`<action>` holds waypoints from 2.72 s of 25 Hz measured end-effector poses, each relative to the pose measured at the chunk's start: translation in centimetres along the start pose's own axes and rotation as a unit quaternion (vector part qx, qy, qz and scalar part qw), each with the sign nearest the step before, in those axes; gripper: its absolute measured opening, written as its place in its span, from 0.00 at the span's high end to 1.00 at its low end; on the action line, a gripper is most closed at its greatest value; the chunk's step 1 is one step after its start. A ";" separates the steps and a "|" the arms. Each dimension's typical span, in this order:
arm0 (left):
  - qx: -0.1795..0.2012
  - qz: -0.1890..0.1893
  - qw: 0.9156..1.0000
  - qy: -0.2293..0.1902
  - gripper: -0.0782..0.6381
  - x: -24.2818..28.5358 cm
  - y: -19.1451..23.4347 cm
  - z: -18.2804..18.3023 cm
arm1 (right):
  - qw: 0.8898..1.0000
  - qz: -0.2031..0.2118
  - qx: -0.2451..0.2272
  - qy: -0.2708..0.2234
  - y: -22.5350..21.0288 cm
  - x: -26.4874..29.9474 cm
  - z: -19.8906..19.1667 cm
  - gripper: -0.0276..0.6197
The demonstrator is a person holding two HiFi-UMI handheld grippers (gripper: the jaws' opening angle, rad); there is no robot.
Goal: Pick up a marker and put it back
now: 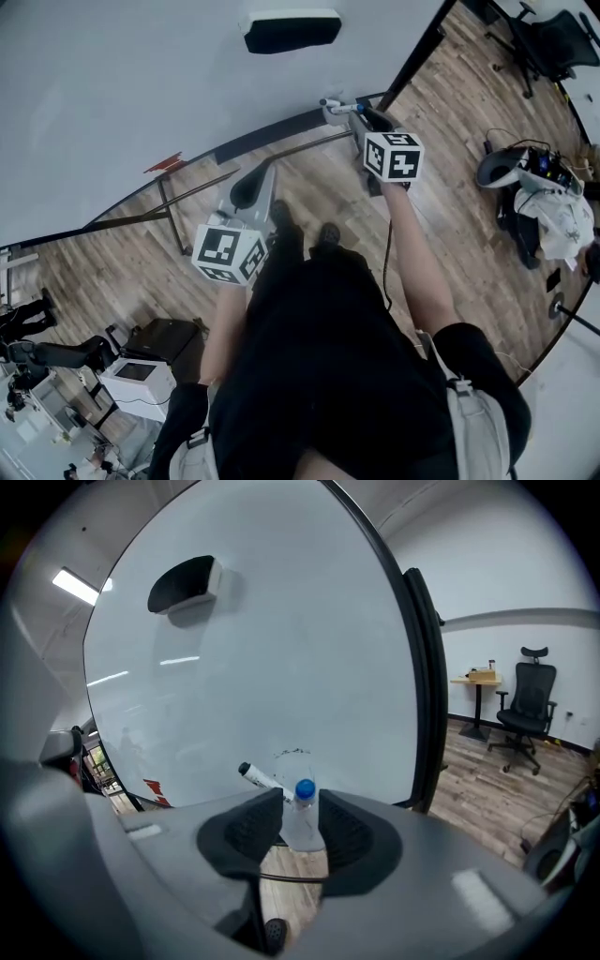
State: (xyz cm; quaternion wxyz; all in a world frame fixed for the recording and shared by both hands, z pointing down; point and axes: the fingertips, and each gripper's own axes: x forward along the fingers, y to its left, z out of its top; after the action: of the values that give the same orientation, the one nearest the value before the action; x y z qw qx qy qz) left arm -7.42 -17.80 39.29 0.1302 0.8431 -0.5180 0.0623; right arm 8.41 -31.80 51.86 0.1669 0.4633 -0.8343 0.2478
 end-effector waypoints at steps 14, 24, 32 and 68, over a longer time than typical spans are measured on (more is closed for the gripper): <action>-0.007 0.021 1.000 0.000 0.87 -0.8 1.6 -0.3 | 1.000 -0.007 -0.010 -0.022 0.4 0.6 1.1 0.84; -0.006 0.022 1.000 -0.003 0.87 -1.4 0.6 -0.5 | 0.998 0.004 -0.023 -0.061 1.0 -1.8 2.7 0.84; -0.012 0.015 1.000 0.008 0.88 -1.5 -1.5 -1.7 | 0.991 0.005 -0.034 -0.133 1.3 -6.2 5.5 0.84; 0.015 -0.160 0.987 0.013 0.87 -11.2 0.3 -4.2 | 0.969 -0.125 -0.002 -0.215 15.3 -22.4 -3.7 0.84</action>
State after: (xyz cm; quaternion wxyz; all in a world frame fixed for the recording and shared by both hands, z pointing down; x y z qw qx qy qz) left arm -12.66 -7.15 40.72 0.1327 0.9162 -0.3734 0.0595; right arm 7.01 -7.42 39.54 0.0143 0.6063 -0.7862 0.1183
